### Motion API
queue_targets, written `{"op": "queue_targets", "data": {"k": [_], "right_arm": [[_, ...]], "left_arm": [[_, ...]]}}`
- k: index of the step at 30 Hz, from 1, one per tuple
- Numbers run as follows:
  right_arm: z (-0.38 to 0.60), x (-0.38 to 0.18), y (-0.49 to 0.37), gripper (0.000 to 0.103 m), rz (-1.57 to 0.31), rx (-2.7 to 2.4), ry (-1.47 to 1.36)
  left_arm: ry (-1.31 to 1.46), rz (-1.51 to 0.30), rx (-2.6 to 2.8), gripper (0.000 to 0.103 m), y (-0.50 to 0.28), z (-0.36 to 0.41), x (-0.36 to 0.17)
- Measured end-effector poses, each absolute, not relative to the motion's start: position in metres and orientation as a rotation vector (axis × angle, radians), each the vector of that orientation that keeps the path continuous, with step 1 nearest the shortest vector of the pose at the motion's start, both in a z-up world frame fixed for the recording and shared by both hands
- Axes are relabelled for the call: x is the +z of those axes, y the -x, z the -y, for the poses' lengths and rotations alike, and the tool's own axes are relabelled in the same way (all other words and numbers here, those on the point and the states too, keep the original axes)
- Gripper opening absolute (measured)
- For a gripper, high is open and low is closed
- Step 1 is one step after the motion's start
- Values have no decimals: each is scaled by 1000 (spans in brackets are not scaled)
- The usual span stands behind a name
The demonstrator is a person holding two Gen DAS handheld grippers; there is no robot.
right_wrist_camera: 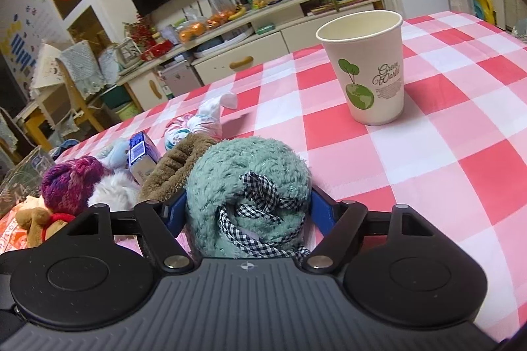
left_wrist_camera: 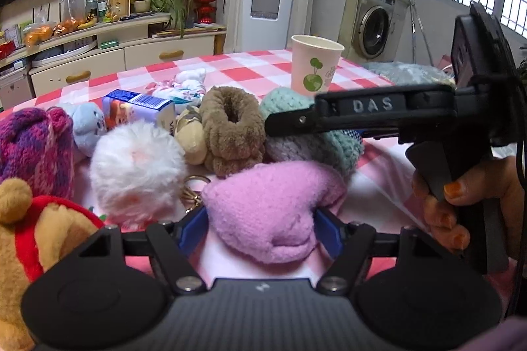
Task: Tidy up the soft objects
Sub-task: 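Grasp the teal knit ball with the right tool while the left tool grasps the pink sock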
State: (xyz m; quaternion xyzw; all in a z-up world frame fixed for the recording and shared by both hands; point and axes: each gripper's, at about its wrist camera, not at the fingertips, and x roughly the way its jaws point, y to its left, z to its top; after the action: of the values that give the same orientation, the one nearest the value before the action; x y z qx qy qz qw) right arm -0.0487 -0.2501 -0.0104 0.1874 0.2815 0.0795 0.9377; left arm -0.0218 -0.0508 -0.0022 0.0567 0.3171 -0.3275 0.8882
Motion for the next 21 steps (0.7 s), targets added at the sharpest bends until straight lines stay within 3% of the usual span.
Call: {"op": "queue_targets", "data": {"k": [9,12,17,21], "right_arm": [[253,-13,50,89,-559,224,-370],[248,-13,52,89,-548,221,-345],[240,-13,57,87,-545,227,-317],[237,-12,65,87,-549,238,-303]], "left_arm": [[-56,-671,-761,80,0,55,-3],[-104,-636,-793,89,2,62,-8],[-114,-632,-811,88,3,72,-8],[-186,-614,-814,77,15,79,-7]]}}
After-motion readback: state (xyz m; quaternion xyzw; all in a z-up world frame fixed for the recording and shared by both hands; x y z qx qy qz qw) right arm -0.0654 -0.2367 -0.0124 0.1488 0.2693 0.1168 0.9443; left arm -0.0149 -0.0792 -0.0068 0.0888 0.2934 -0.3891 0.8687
